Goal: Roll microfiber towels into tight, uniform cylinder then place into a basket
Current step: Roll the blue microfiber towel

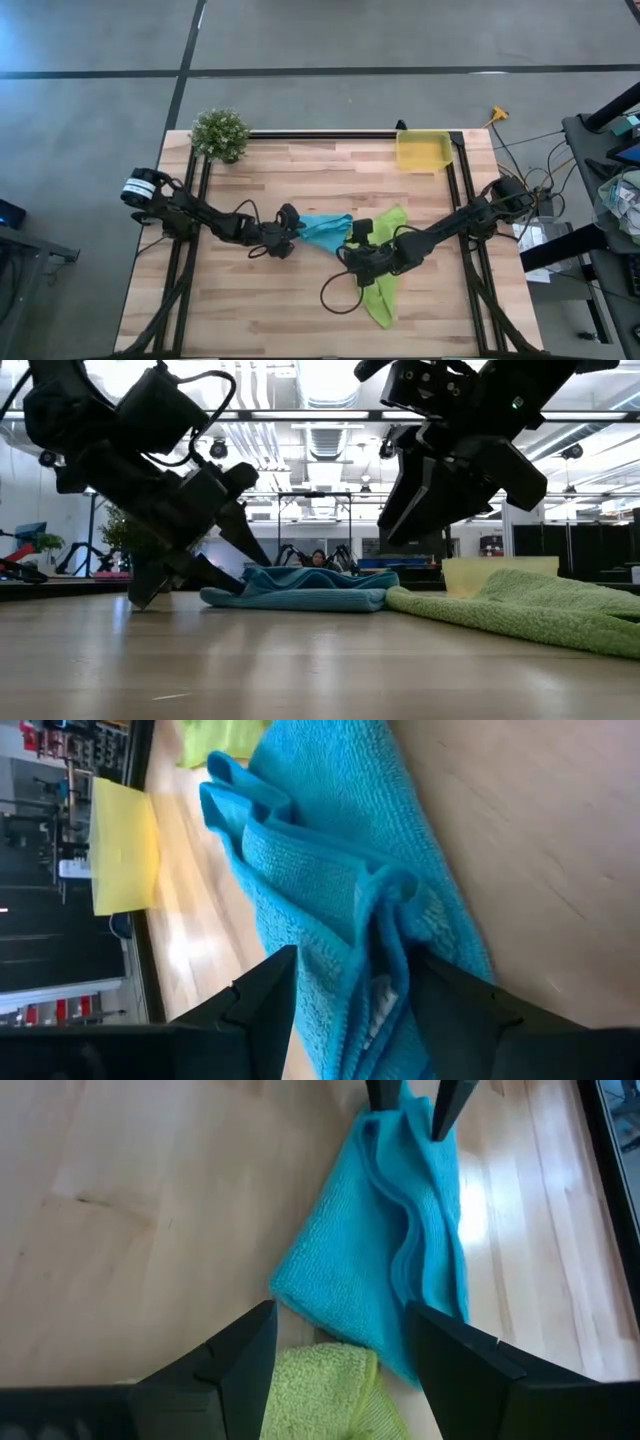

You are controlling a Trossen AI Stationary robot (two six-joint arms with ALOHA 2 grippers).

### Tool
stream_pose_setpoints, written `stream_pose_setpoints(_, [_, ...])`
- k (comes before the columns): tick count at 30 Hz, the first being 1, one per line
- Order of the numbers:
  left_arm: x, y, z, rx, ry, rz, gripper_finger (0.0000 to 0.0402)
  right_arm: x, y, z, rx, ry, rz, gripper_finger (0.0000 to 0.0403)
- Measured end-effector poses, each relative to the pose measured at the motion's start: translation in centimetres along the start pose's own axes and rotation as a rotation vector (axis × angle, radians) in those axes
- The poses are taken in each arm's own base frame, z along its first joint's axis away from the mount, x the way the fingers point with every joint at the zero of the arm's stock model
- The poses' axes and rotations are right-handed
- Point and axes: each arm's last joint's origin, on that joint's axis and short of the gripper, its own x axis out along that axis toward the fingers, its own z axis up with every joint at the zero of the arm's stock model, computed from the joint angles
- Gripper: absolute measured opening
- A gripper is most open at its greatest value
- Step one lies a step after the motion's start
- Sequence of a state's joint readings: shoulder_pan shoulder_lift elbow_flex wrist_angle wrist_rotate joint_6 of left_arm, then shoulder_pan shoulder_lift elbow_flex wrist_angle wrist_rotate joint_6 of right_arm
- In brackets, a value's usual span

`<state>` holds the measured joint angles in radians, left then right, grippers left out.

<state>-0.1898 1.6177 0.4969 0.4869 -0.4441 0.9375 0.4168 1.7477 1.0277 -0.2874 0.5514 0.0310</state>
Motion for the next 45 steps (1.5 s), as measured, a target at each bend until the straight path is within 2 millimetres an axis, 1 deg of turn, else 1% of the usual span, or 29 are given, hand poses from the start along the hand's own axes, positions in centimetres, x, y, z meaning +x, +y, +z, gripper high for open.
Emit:
stream_pose_setpoints(3, [-0.3,0.4,0.1,-0.009,-0.007,0.021,0.0168,0.1,0.0,-0.2,0.016,0.006,0.0,0.0214])
stream_pose_setpoints(6, [-0.6,0.7,0.2,-0.013,-0.01,0.031,0.0151,0.2,0.1,-0.5,0.022,0.013,0.0,0.0214])
stream_pose_setpoints(9, [-0.8,1.0,0.2,-0.023,-0.018,0.041,0.011,0.2,0.1,-0.7,0.034,0.017,-0.001,0.0214])
stream_pose_setpoints(13, [-0.7,0.9,0.3,-0.05,-0.025,0.019,0.003,0.2,0.1,-0.7,0.037,0.018,-0.001,0.0214])
stream_pose_setpoints(15, [-0.6,0.8,0.3,-0.058,-0.026,0.003,0.0009,0.2,0.1,-0.7,0.038,0.016,-0.001,0.0214])
stream_pose_setpoints(18, [-0.6,0.8,0.2,-0.072,-0.012,0.011,0.0007,0.2,0.1,-0.6,0.041,0.013,-0.001,0.0214])
stream_pose_setpoints(20, [-0.6,1.1,0.2,-0.075,0.027,0.048,0.0003,0.2,0.1,-0.6,0.041,0.012,-0.001,0.0214])
stream_pose_setpoints(24, [-0.5,2.2,0.1,-0.06,0.11,0.137,0.0002,0.2,0.1,-0.6,0.049,0.011,-0.001,0.0214])
stream_pose_setpoints(26, [-0.3,3.2,-0.3,-0.072,0.179,0.195,0.0001,0.2,0.1,-0.6,0.057,0.011,-0.001,0.0214])
stream_pose_setpoints(28, [0.1,5.0,-1.1,-0.125,0.293,0.298,0.0001,0.2,0.1,-0.6,0.061,0.01,-0.001,0.0214])
stream_pose_setpoints(30, [0.5,6.7,-2.6,-0.176,0.424,0.385,0.0001,0.2,0.1,-0.6,0.062,0.009,-0.001,0.0214])
stream_pose_setpoints(33, [1.1,7.9,-5.1,-0.287,0.476,0.408,0.0001,0.2,0.1,-0.6,0.064,0.005,-0.001,0.0214])
stream_pose_setpoints(36, [1.5,7.8,-6.3,-0.36,0.444,0.355,0.0001,0.2,0.1,-0.5,0.066,0.0,0.0,0.0214])
stream_pose_setpoints(40, [1.5,7.2,-6.6,-0.372,0.425,0.292,0.0,0.3,0.2,0.0,0.022,-0.051,0.001,0.0214])
stream_pose_setpoints(45, [1.4,7.5,-7.1,-0.37,0.517,0.361,0.0,0.5,-0.3,1.2,-0.056,-0.158,-0.017,0.0214])
